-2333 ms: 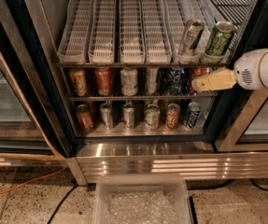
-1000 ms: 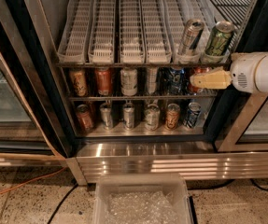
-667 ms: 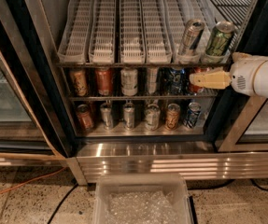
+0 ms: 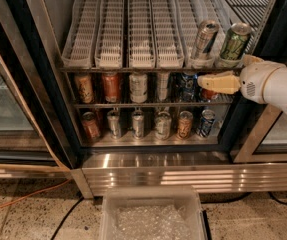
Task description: Pick green can from top shelf of fridge
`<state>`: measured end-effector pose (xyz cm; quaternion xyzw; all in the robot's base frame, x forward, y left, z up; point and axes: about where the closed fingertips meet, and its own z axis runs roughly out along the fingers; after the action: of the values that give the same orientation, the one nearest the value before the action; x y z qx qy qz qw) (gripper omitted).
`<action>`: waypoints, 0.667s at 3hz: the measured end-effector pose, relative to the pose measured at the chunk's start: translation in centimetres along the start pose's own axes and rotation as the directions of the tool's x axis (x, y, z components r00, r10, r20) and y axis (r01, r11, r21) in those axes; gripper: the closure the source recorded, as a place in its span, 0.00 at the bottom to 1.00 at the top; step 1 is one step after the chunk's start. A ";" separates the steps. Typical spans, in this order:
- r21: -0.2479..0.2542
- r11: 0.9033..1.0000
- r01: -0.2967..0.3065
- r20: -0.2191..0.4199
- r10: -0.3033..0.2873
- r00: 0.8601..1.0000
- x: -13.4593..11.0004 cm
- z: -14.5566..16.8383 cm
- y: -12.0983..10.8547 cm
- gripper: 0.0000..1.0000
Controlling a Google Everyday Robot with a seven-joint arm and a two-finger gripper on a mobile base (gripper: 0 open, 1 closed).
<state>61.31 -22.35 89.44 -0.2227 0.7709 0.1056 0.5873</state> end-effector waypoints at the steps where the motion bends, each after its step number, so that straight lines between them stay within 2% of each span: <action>1: 0.000 1.000 0.000 0.000 0.000 1.000 0.0 0.0 0.0 0.12; 2: 0.011 1.000 -0.005 0.023 0.005 1.000 -0.3 0.3 -0.1 0.14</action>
Offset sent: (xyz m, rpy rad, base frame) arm 0.0089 -0.0033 0.0042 0.0302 -0.0461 -0.0309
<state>61.73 -22.27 89.65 -0.2161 0.7653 0.1053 0.5971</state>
